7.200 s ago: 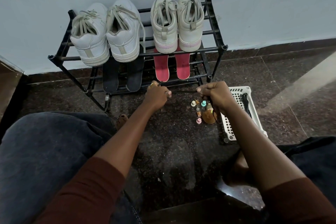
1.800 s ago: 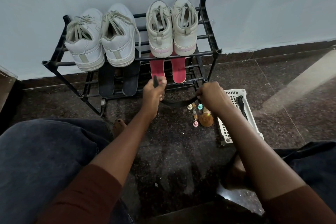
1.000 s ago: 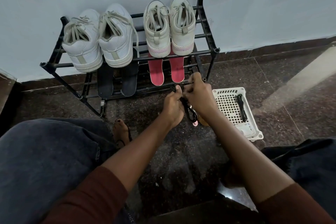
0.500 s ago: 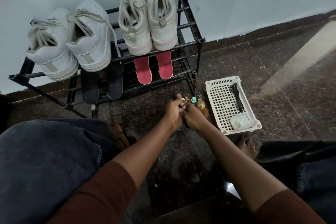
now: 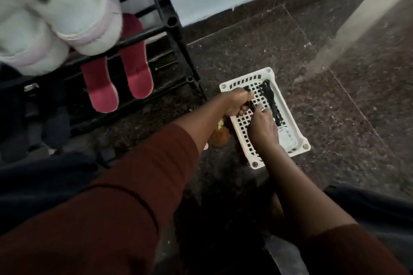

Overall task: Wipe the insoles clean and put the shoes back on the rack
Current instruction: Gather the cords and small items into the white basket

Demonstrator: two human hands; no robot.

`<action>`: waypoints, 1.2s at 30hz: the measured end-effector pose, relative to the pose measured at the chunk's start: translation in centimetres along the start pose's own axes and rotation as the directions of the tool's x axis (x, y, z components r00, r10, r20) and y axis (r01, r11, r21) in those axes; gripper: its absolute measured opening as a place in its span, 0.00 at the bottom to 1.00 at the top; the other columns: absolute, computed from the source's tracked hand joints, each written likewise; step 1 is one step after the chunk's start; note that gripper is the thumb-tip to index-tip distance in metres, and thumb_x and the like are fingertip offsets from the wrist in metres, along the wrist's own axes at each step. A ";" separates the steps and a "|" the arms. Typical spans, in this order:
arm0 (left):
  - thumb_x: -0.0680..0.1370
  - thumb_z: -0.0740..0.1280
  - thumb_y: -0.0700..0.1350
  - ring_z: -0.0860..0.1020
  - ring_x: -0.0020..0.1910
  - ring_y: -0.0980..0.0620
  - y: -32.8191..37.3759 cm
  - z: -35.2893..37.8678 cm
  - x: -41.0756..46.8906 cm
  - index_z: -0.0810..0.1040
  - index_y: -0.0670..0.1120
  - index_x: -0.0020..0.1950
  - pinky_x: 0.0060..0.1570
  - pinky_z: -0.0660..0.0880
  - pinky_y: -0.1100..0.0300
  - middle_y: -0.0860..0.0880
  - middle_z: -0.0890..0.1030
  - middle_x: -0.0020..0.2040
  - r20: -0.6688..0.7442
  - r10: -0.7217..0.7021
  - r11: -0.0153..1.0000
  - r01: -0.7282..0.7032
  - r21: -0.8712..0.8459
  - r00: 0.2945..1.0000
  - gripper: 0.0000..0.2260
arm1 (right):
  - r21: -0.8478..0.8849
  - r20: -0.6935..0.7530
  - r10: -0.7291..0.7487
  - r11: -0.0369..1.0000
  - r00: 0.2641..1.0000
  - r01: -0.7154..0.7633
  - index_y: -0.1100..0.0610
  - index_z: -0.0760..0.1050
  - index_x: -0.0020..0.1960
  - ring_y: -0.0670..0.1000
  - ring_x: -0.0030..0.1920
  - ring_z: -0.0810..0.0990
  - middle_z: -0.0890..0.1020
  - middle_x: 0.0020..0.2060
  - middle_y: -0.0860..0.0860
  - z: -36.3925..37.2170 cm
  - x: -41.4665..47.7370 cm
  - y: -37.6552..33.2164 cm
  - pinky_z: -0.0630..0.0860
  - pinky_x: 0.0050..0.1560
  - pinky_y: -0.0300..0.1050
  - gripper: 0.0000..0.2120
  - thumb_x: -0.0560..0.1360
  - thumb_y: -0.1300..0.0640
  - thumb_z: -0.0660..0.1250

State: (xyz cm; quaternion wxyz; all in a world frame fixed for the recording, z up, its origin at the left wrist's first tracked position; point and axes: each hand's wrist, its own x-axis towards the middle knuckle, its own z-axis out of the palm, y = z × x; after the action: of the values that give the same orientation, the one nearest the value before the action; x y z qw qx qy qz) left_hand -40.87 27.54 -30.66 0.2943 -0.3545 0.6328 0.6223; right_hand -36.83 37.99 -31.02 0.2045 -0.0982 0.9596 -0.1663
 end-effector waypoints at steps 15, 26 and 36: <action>0.71 0.74 0.48 0.72 0.62 0.47 -1.0 4.1 11.0 0.71 0.43 0.63 0.59 0.68 0.57 0.44 0.73 0.64 -0.348 0.377 0.858 -0.182 0.481 0.858 0.24 | -0.169 -0.069 0.090 0.981 0.994 -0.100 0.65 0.67 0.60 0.57 0.43 0.73 0.70 0.52 0.60 4.6 7.0 4.1 0.65 0.37 0.48 0.11 0.79 0.65 0.53; 0.75 0.67 0.37 0.79 0.50 0.44 -10.5 -4.4 1.2 0.79 0.39 0.57 0.50 0.73 0.57 0.40 0.81 0.50 -0.488 0.489 0.855 -0.287 0.432 0.723 0.11 | -0.020 -0.012 -0.114 0.993 0.993 0.114 0.61 0.70 0.48 0.55 0.44 0.71 0.72 0.50 0.59 6.5 0.7 1.1 0.71 0.40 0.48 0.04 0.78 0.62 0.58; 0.75 0.69 0.39 0.74 0.60 0.44 -18.0 -9.0 -0.5 0.71 0.41 0.69 0.62 0.70 0.55 0.40 0.72 0.66 -0.618 0.328 0.913 -0.070 0.403 0.715 0.23 | 0.016 0.305 -0.262 0.963 0.916 0.270 0.54 0.67 0.67 0.64 0.49 0.78 0.78 0.50 0.60 11.2 -3.4 -3.7 0.74 0.45 0.53 0.17 0.80 0.57 0.54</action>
State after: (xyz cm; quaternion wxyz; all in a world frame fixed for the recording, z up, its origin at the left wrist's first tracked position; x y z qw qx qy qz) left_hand -25.29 19.09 -40.18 0.0338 -0.4253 0.8310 0.3570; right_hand -28.57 32.33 -38.09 0.3240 -0.2546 0.8965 -0.1628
